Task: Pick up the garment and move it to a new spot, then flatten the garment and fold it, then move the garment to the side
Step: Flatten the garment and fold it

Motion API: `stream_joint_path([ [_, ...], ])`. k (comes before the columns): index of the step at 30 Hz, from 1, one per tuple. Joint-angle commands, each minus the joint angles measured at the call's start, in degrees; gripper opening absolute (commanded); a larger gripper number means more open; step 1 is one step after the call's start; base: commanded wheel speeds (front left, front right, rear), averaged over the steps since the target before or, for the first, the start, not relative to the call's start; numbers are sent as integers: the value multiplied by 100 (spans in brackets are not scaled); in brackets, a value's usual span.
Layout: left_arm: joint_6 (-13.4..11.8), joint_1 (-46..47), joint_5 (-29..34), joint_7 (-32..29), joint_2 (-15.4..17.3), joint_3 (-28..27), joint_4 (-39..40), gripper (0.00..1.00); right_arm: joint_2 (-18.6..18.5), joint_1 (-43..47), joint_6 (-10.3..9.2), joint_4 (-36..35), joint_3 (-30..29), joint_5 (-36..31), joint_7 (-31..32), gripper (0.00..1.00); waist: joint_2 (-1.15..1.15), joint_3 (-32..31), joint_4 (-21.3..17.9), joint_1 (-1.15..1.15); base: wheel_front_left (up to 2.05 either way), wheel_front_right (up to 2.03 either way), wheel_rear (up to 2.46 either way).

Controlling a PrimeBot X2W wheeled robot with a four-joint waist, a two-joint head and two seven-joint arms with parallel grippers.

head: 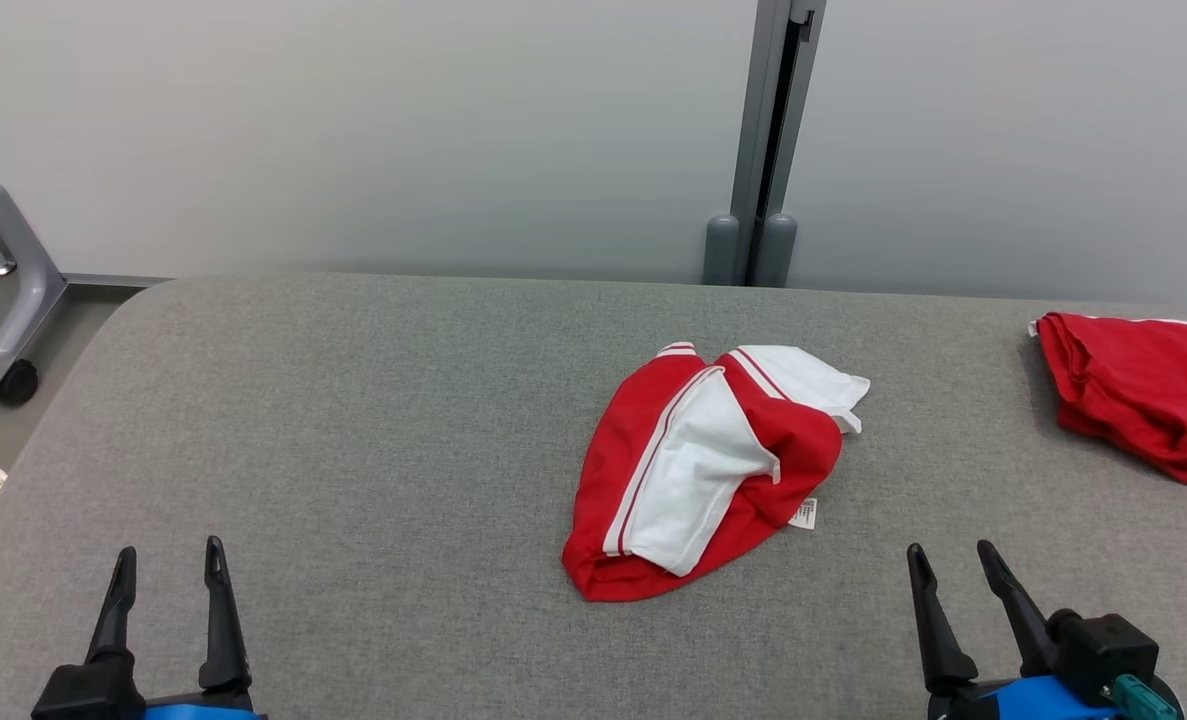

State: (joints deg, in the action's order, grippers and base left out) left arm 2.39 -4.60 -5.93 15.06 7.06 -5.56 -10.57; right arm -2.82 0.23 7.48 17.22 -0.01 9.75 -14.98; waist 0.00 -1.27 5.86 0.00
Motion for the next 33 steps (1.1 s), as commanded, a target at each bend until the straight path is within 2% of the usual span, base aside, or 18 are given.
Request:
stream_joint_path([
  [1,37,7,46,15,-10,-47,-15,100,-15,22,2,13,7,20,-30,100,0,-5,-1,0,0,0,0],
  [8,162,9,103,15,-27,-68,-39,100,-15,-9,2,48,16,36,-30,100,0,-18,-6,0,0,0,0],
  [20,224,0,207,15,-35,-149,-135,100,-14,-81,2,100,146,5,-30,100,0,-40,2,0,0,0,0],
  [26,247,77,278,15,-16,-127,-252,100,-15,-634,2,259,554,-200,-30,100,0,14,37,0,0,0,0],
  [33,277,252,282,15,-14,-76,-318,100,-16,-1828,2,982,1032,-379,234,100,0,175,180,0,0,0,0],
])
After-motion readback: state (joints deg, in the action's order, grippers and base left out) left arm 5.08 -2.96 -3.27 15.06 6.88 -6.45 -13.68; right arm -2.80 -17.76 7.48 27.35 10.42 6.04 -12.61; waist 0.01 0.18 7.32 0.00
